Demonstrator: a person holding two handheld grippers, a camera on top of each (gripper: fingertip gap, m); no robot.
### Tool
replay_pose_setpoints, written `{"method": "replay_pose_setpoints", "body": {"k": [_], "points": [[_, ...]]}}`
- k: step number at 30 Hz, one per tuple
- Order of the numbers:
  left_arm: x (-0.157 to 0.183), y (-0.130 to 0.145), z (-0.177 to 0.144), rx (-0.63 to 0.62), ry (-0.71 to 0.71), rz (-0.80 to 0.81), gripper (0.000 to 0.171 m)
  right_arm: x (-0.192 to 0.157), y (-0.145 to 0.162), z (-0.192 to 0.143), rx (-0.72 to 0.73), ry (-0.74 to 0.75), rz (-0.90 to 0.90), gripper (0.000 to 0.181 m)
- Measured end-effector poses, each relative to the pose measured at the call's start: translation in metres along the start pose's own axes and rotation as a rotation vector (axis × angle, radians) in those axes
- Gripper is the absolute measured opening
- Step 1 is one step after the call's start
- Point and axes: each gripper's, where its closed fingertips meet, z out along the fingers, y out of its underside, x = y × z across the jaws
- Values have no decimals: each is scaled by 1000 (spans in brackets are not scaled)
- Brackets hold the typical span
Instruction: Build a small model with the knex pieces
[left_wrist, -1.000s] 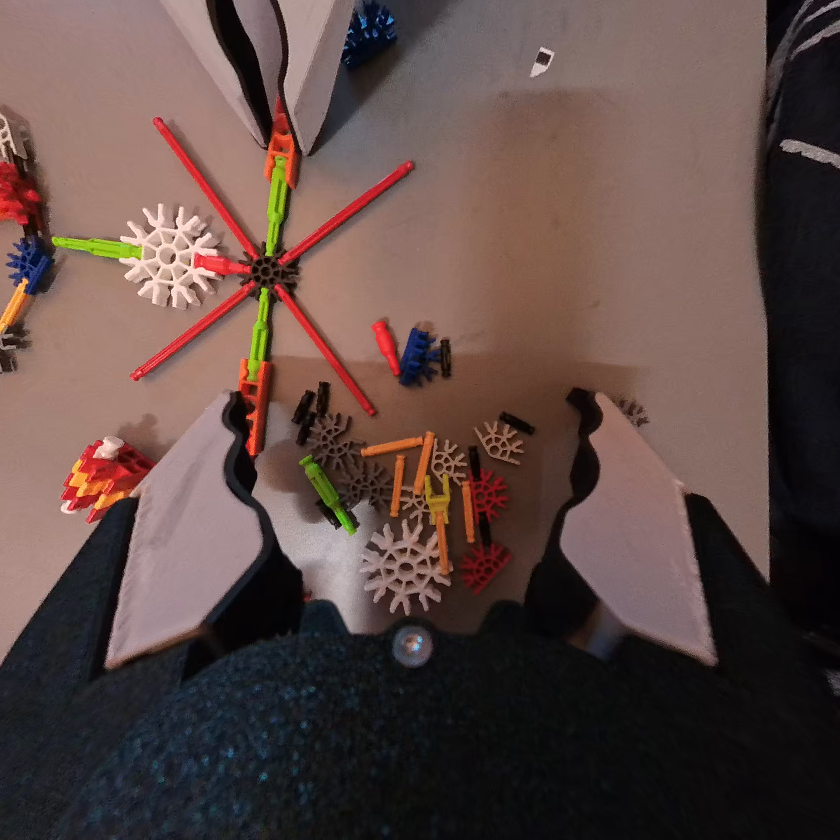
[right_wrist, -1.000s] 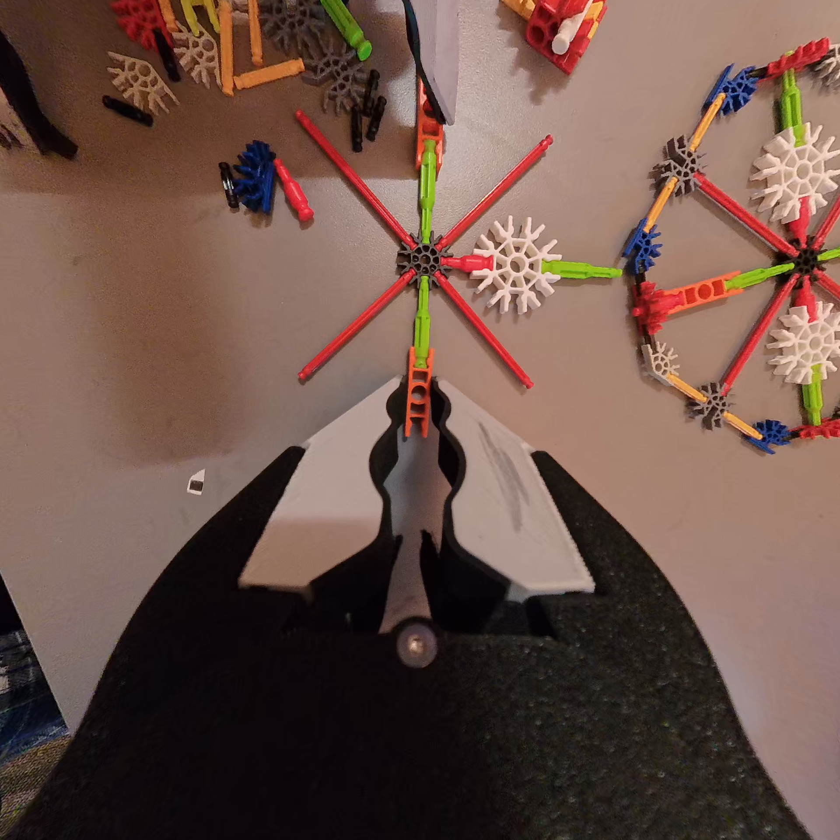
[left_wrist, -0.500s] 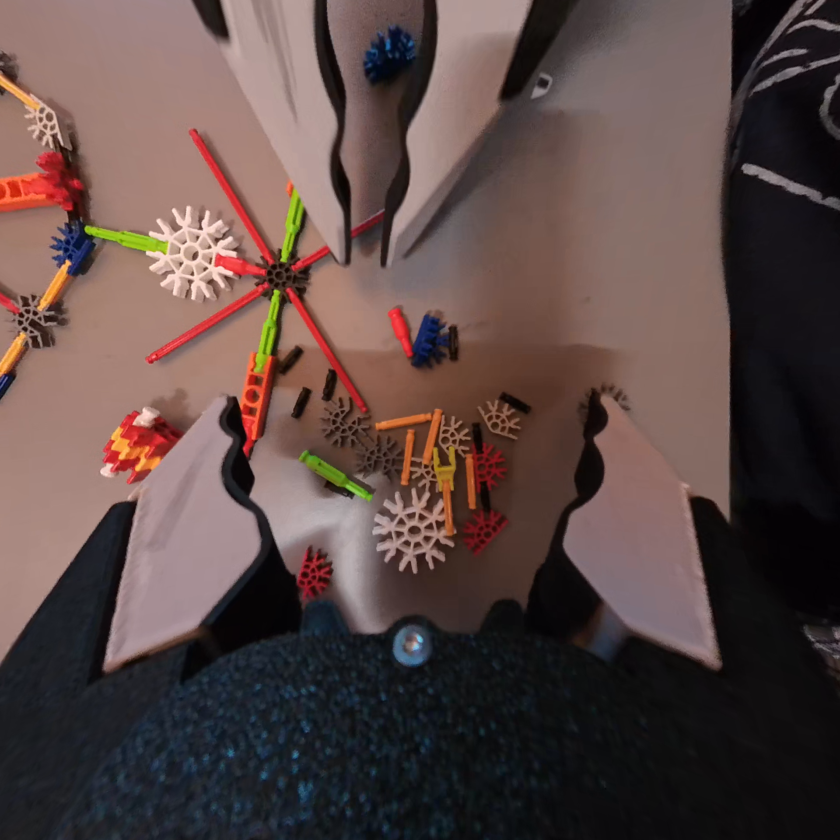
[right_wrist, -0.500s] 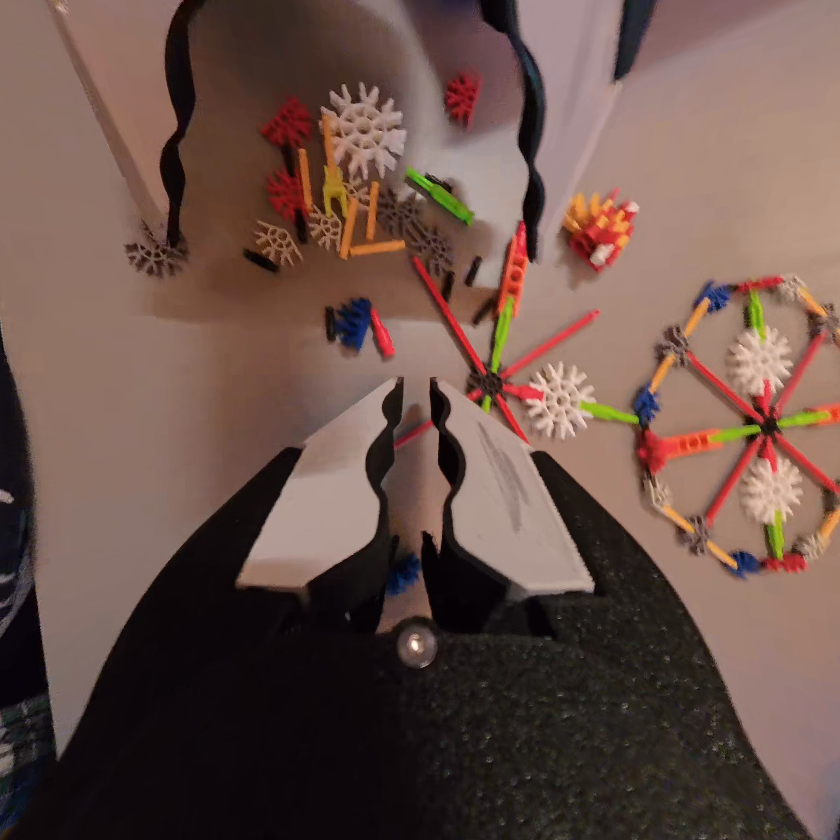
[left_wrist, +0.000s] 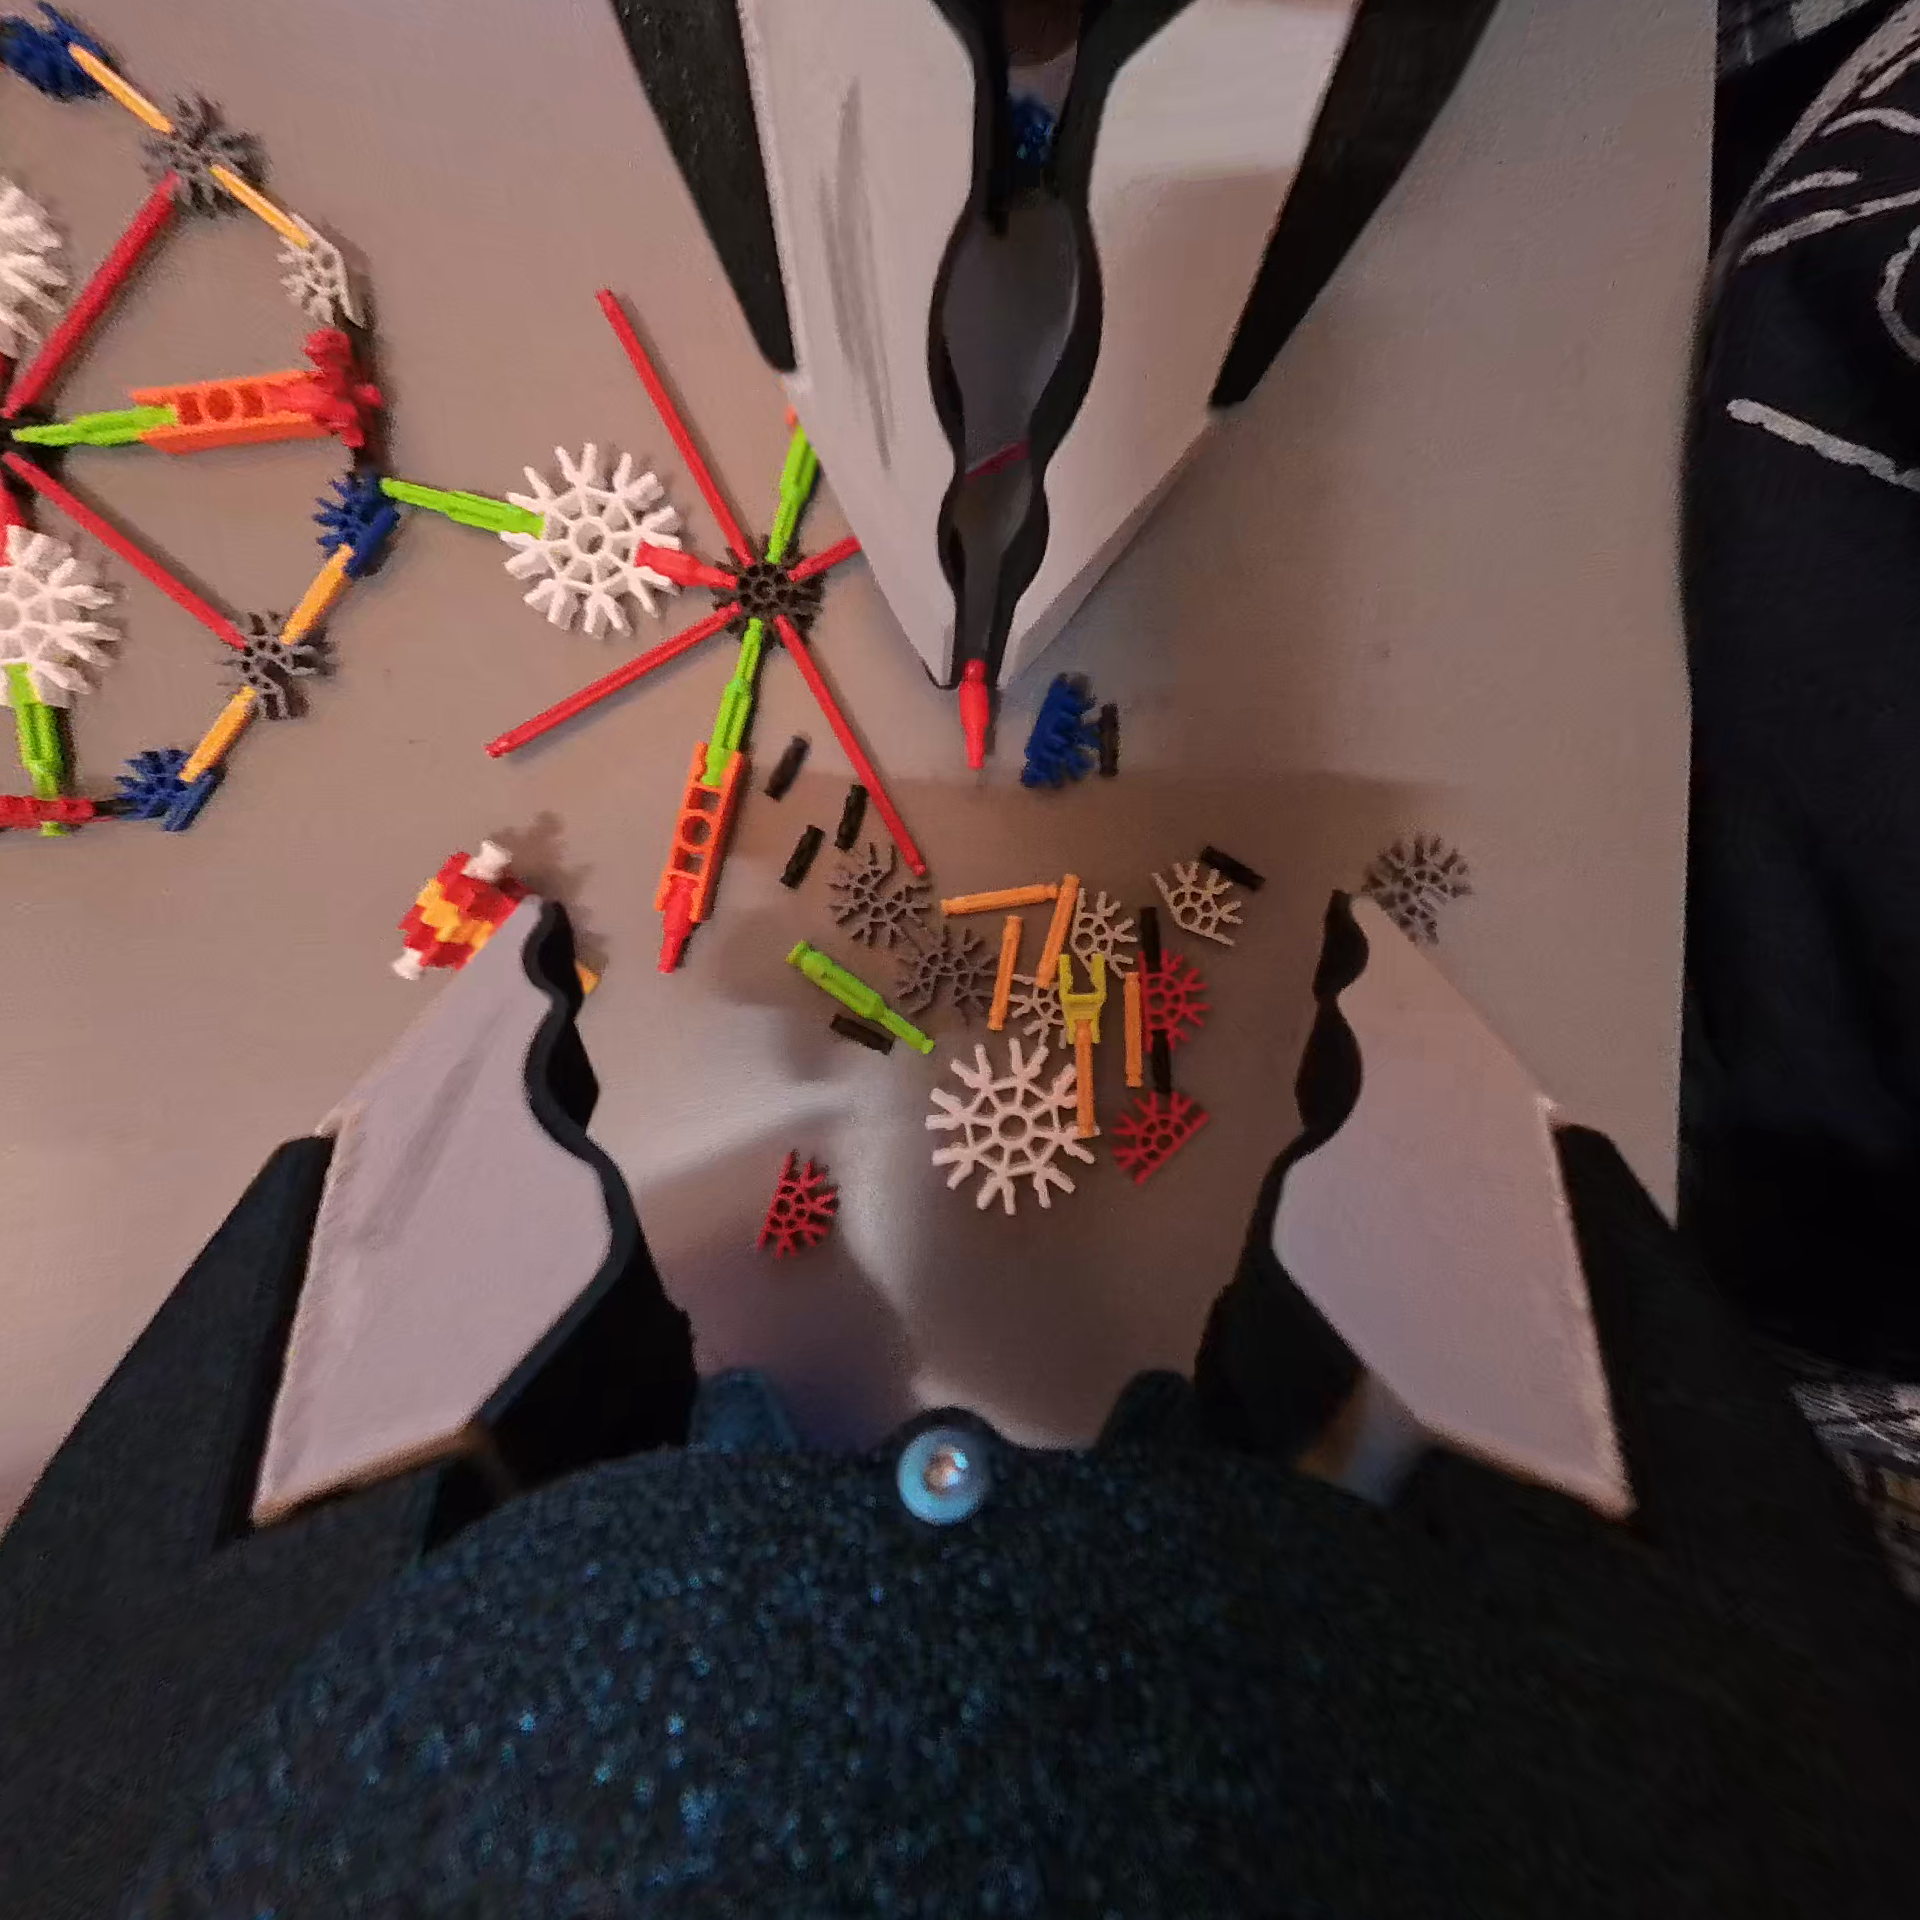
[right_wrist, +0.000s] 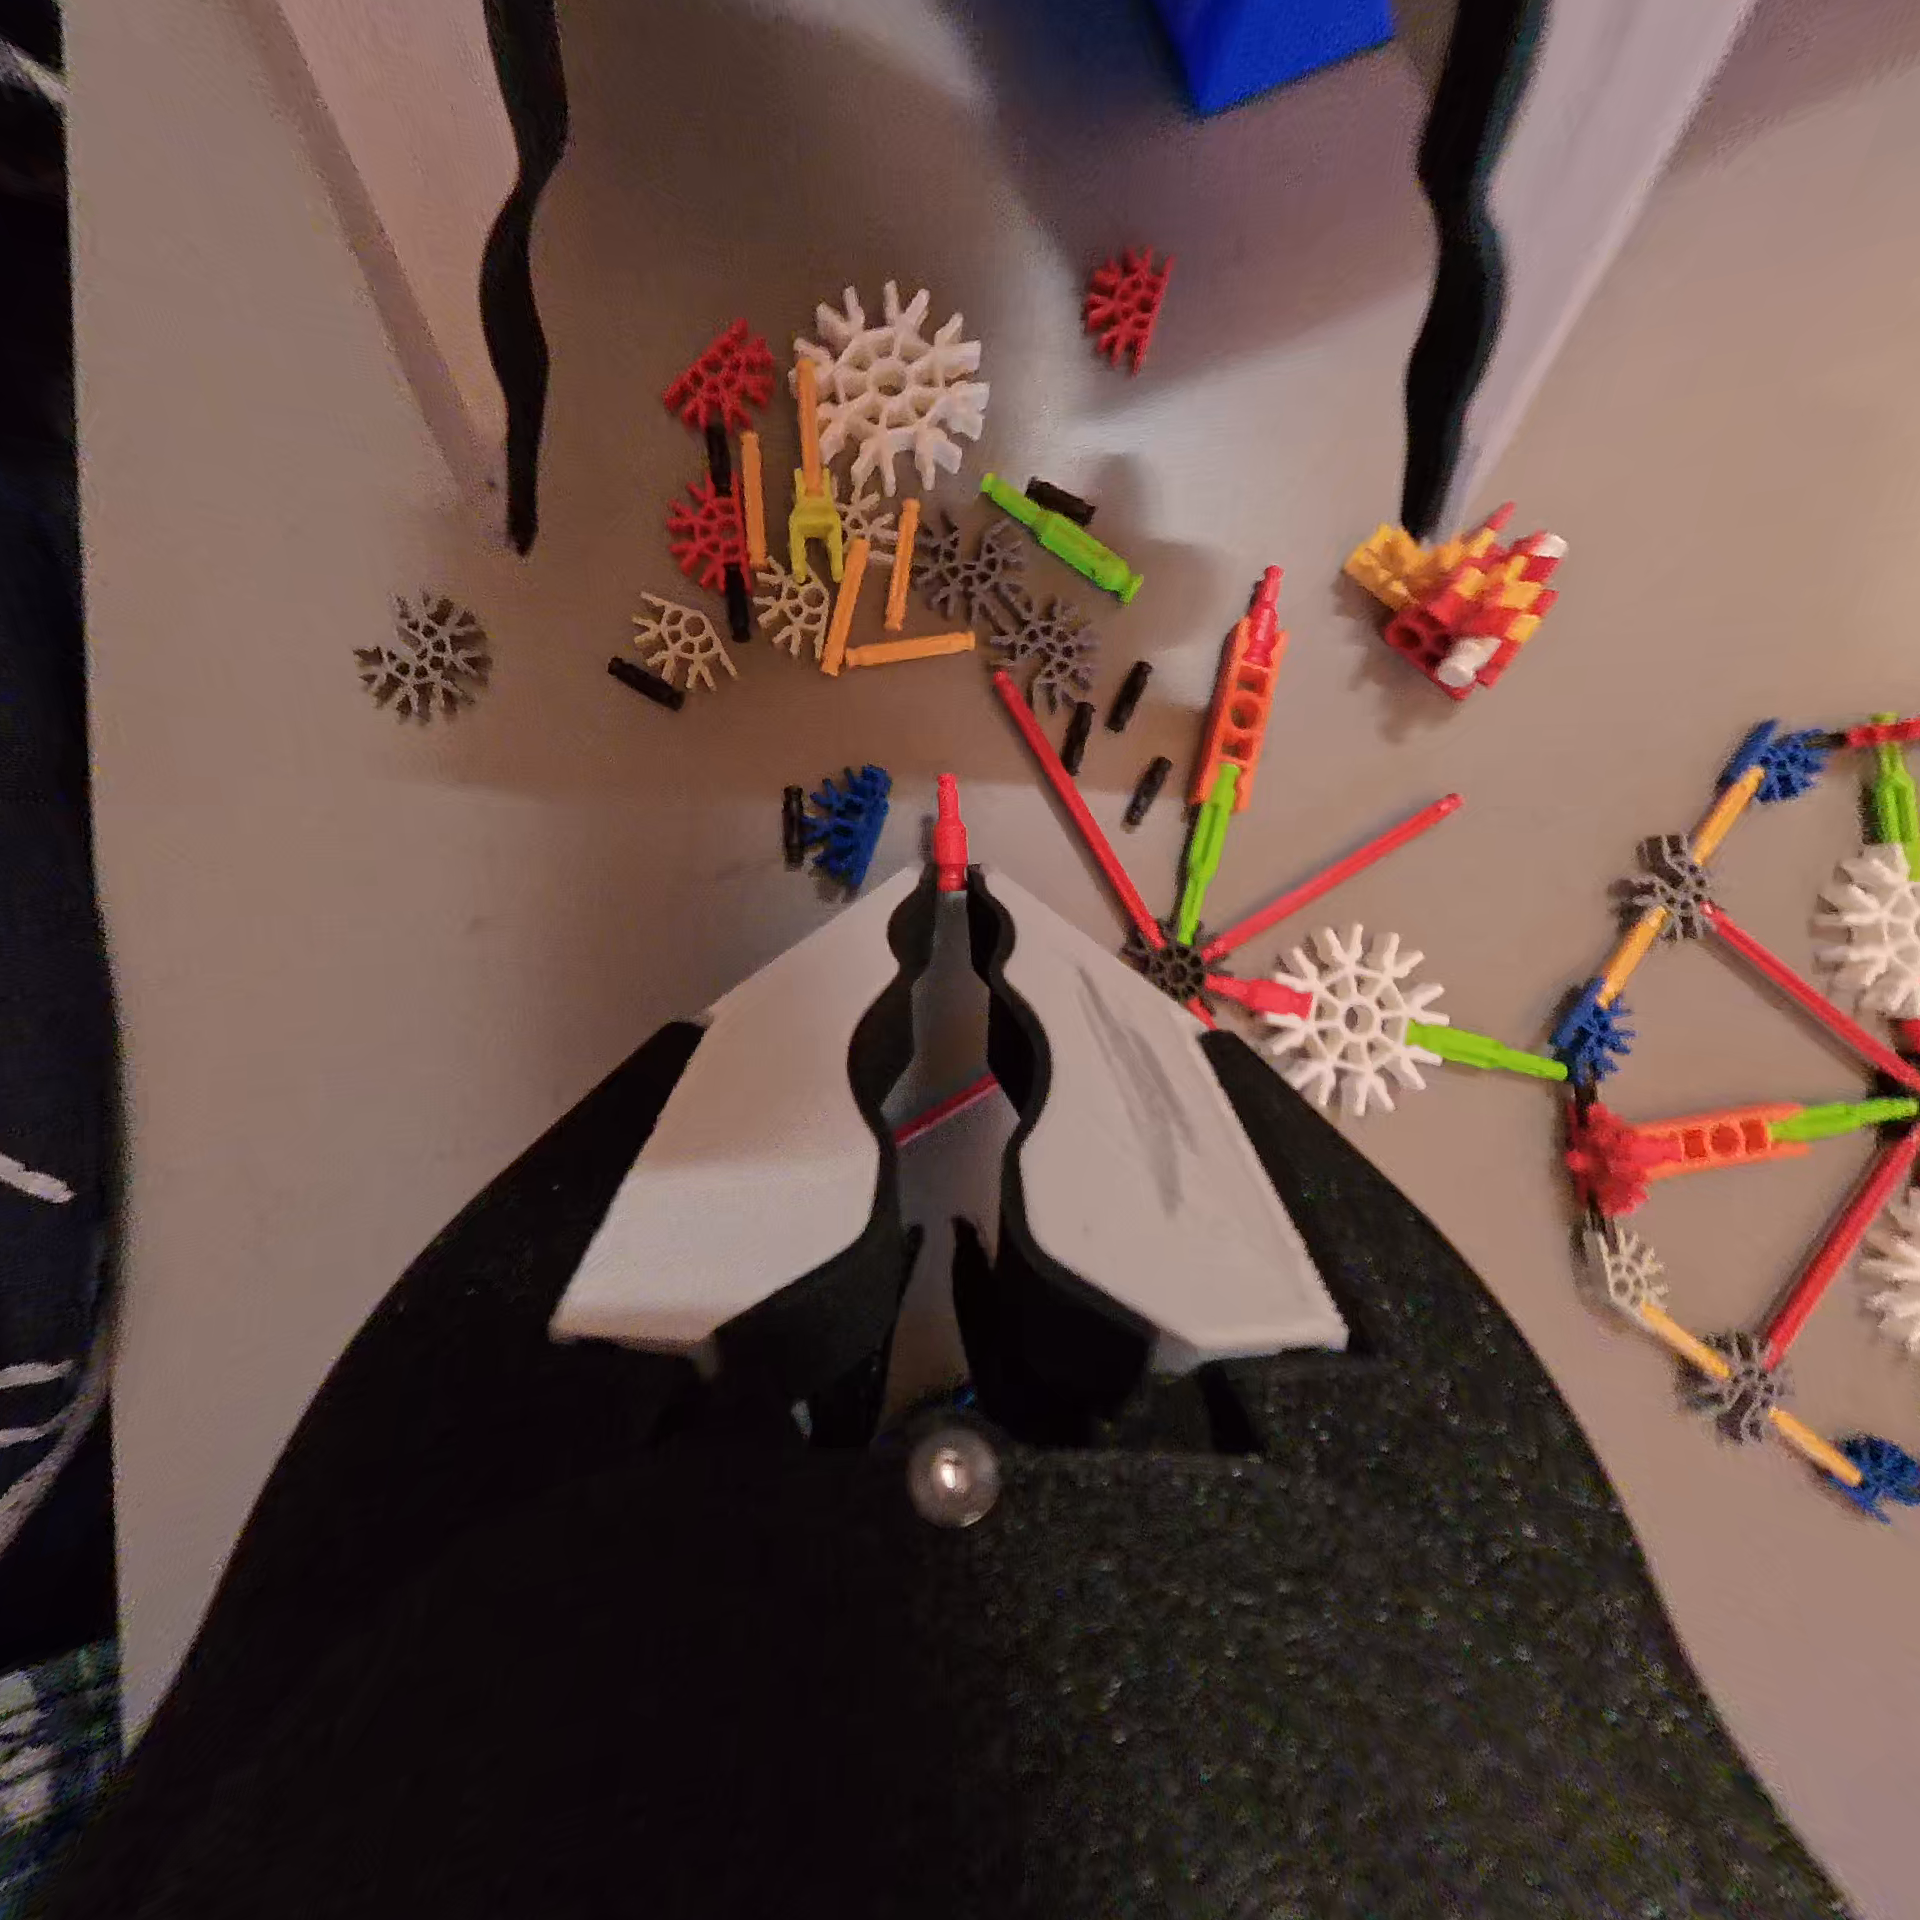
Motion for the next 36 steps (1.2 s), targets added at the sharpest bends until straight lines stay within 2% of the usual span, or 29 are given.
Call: {"method": "replay_pose_setpoints", "body": {"k": [2, 9, 12, 16, 20, 26, 28, 36], "points": [[-4, -5, -2, 26, -17, -5, 132, 5, -1, -11, 56, -4, 65, 5], [-25, -40, -10, 208, -133, -6, 85, 31, 7, -65, 278, 49, 310, 5], [-33, -52, -14, 253, -230, 44, 69, 37, 22, -86, 326, 82, 397, 5], [-27, -75, -13, 320, -268, 99, 52, 36, 25, -103, 437, 80, 495, 5], [-24, -93, -13, 323, -322, 159, 49, 34, 8, -114, 574, 80, 542, 4], [-12, -107, -23, 430, -393, 102, 37, 27, -11, -127, 795, 43, 636, 4], [-11, -107, -24, 448, -459, 91, 36, 24, -13, -128, 836, 35, 661, 4], [0, -115, -12, 526, -513, -52, 29, 9, -17, -119, 910, 27, 716, 4]]}}
